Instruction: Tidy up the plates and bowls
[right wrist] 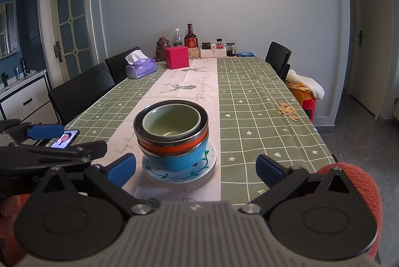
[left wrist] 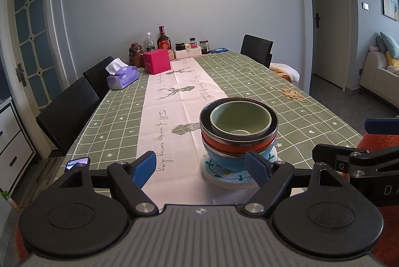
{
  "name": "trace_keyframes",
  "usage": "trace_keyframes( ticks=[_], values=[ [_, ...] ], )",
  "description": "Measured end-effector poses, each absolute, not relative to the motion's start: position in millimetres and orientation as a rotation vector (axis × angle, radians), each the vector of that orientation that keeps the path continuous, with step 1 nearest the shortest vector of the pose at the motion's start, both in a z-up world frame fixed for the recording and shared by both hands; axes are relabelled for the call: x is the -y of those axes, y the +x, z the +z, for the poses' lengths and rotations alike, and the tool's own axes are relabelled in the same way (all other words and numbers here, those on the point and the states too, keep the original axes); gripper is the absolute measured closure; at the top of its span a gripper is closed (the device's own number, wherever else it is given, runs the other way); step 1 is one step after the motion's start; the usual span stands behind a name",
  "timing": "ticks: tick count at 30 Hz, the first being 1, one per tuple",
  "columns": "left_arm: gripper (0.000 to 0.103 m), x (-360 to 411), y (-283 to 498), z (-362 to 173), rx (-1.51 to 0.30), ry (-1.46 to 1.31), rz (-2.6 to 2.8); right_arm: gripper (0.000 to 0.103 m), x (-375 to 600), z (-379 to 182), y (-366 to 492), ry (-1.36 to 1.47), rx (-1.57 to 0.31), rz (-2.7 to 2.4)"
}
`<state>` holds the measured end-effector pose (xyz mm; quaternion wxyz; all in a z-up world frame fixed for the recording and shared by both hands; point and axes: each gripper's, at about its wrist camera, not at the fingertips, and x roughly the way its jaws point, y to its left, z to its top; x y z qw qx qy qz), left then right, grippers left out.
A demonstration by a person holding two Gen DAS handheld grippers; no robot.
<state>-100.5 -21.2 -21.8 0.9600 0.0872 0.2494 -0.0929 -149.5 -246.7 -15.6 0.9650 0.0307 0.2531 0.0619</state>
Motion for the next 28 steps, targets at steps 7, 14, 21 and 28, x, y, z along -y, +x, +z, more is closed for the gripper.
trace_keyframes(
  ticks=[7,14,21,28],
  values=[
    [0.008,20.6,-100.7,-21.9,-0.506,0.176,-0.189,0.003,246.9,-16.9,-148.3,0.065,-0.519,0.124],
    [0.008,19.6,-101.0,-20.7,-0.504,0.173,-0.187,0.003,245.4,-17.5,-146.0,0.060,-0.522,0.126],
    [0.008,19.4,-102.0,-20.4,-0.502,0.170,-0.188,0.003,245.4,-17.7,-145.9,0.060,-0.523,0.125],
    [0.008,20.0,-100.9,-22.0,-0.503,0.164,-0.195,0.003,245.2,-17.7,-145.9,0.060,-0.524,0.125]
  ],
)
